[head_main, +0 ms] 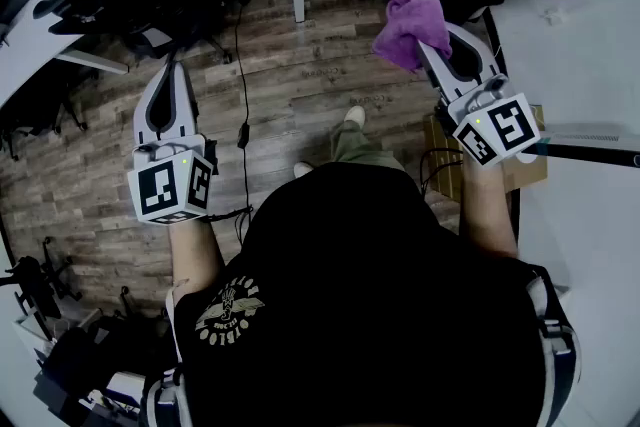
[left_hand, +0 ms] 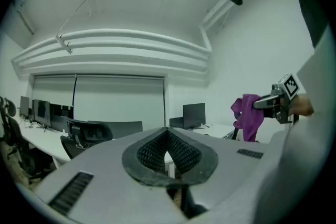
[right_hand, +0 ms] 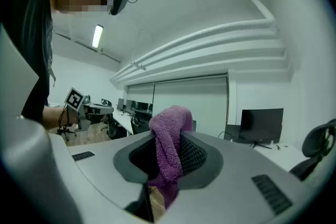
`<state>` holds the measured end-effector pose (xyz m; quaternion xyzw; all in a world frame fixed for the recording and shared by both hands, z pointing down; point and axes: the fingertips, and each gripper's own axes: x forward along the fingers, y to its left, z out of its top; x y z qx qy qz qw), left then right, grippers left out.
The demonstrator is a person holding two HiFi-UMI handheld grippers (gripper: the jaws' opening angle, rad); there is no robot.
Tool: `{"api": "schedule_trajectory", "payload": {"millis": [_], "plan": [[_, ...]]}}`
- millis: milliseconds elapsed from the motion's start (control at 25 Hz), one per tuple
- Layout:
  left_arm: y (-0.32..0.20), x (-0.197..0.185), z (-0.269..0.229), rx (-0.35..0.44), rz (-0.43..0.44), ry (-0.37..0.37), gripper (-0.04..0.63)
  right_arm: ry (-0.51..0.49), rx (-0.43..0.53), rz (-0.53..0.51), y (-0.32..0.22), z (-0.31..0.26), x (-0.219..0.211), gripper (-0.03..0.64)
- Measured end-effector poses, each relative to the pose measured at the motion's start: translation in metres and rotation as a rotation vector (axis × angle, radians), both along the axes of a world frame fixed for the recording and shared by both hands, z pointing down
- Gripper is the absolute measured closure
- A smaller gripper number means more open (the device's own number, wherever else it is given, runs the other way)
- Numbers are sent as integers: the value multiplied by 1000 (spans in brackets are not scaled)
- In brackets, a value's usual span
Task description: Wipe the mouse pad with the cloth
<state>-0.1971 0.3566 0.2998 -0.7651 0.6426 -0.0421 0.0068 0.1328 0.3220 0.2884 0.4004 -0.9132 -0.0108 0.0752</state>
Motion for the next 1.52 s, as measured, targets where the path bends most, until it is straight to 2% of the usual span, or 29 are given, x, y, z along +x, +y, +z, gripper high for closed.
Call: {"api": "schedule_trajectory", "payload": {"millis": [200, 600, 840, 1240, 1520], "plan": [[12, -2, -1, 1, 6, 1, 594, -18, -8, 1, 14, -1, -3, 532], [4, 14, 11, -26, 18, -13, 594, -77, -50, 46, 0, 16, 23, 532], [-21, 15, 12, -35, 18, -25, 594, -111, -61, 45, -28, 21, 23, 532], [-76, -3, 8, -31, -45, -30, 594, -125, -79, 37, -84, 24, 27, 532], [-112, 5, 11, -43, -49, -32, 594, -128, -95, 38, -117, 26, 39, 532]]}}
